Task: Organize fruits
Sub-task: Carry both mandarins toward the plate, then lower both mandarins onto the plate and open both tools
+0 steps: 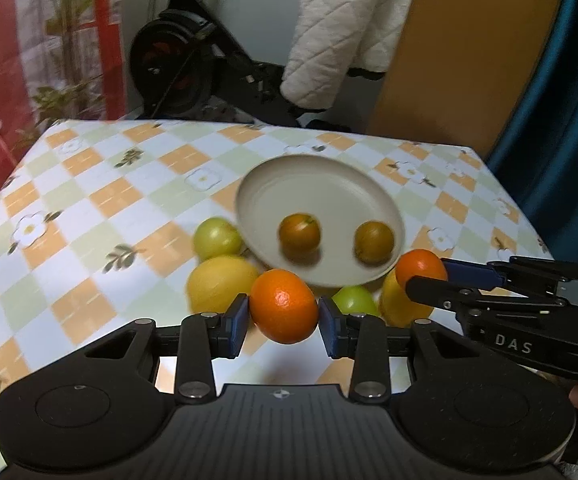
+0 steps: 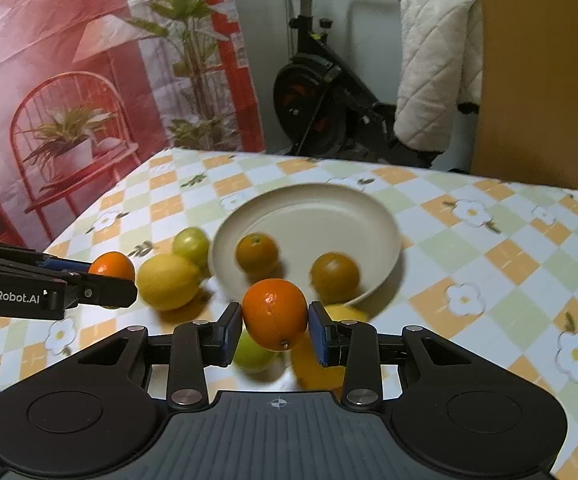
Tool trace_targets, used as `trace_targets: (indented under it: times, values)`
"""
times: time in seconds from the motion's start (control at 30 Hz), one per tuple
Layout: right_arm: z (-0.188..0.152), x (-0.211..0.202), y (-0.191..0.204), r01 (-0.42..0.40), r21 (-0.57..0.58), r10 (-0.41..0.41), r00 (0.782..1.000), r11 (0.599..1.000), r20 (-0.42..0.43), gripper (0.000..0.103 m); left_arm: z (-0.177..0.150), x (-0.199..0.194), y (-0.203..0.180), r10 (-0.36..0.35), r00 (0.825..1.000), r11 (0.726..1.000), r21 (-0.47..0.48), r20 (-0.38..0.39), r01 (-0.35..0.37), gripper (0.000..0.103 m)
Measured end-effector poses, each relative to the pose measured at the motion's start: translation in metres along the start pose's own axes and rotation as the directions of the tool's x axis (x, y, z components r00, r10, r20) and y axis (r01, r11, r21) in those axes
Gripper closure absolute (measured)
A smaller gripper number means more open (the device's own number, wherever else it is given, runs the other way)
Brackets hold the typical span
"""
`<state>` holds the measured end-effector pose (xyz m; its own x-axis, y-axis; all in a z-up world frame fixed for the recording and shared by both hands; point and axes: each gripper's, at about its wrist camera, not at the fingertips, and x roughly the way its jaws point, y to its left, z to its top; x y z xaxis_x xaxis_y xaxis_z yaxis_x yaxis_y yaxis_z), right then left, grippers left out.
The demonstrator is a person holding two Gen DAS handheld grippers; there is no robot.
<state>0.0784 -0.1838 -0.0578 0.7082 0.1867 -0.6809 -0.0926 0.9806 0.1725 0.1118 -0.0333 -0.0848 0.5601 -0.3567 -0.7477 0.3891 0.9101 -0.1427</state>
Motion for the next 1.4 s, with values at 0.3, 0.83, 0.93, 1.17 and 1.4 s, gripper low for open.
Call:
trace_targets:
  times: [0.3, 0.83, 0.93, 1.17, 1.4]
  values:
    - [0.022, 0.016, -0.030, 0.054, -0.042, -0.053, 0.998, 0.998, 0.019, 0.070, 0.024, 0.049, -0.029, -0.054, 0.998, 0.997, 0.061, -0.040, 0.057, 0.064]
    - [0.049, 0.079, -0.063, 0.045, -0.104, -0.048, 0.998, 0.994, -0.030, 0.070, 0.048, 0.115, -0.035, -0.078, 0.989, 0.993, 0.073, -0.128, 0.088, 0.064]
    - [0.051, 0.089, -0.066, 0.040, -0.105, -0.045, 0.998, 0.994, -0.045, 0.070, 0.047, 0.122, -0.036, -0.072, 0.988, 0.993, 0.084, -0.139, 0.084, 0.064]
    - [0.052, 0.107, -0.069, 0.023, -0.100, -0.030, 0.996, 0.995, -0.078, 0.070, 0.048, 0.135, -0.035, -0.062, 0.986, 0.994, 0.080, -0.157, 0.075, 0.064]
    - [0.052, 0.118, -0.068, 0.013, -0.092, -0.023, 0.994, 0.996, -0.105, 0.070, 0.048, 0.143, -0.029, -0.058, 0.983, 0.996, 0.056, -0.172, 0.069, 0.063]
